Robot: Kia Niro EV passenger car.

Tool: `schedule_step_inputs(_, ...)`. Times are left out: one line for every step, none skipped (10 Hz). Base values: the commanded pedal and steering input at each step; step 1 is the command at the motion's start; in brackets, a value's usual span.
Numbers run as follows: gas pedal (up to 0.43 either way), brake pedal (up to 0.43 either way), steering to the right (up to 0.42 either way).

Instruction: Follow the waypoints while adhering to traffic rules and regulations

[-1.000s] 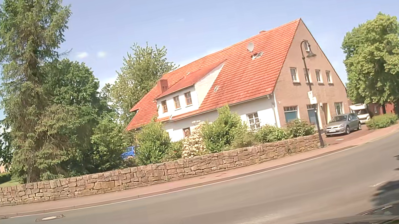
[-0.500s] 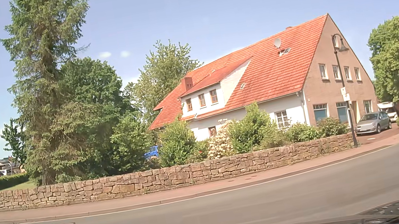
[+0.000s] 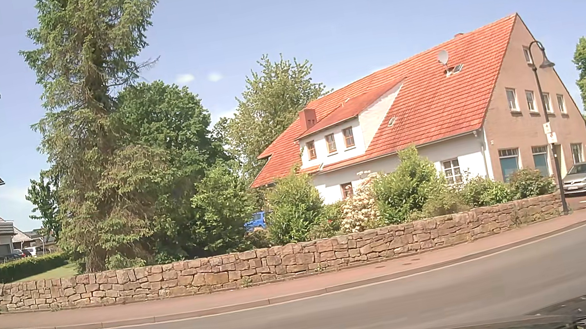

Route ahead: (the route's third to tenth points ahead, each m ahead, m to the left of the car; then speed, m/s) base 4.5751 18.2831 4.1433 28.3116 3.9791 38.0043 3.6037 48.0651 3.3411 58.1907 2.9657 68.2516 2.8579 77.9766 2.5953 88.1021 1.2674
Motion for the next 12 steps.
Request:
schedule_step_inputs(0.488, 0.0, -0.532)
schedule_step_inputs(0.488, 0.0, -0.564)
schedule_step_inputs(0.488, 0.0, -0.599)
schedule_step_inputs(0.488, 0.0, -0.626)
schedule_step_inputs(0.488, 0.0, -0.658)
schedule_step_inputs(0.488, 0.0, -0.68)
schedule_step_inputs(0.488, 0.0, -0.703)
schedule_step_inputs(0.488, 0.0, -0.716)
schedule_step_inputs(0.488, 0.0, -0.72)
schedule_step_inputs(0.48, 0.0, -0.72)
schedule_step_inputs(0.461, 0.0, -0.717)
schedule_step_inputs(0.449, 0.0, -0.714)
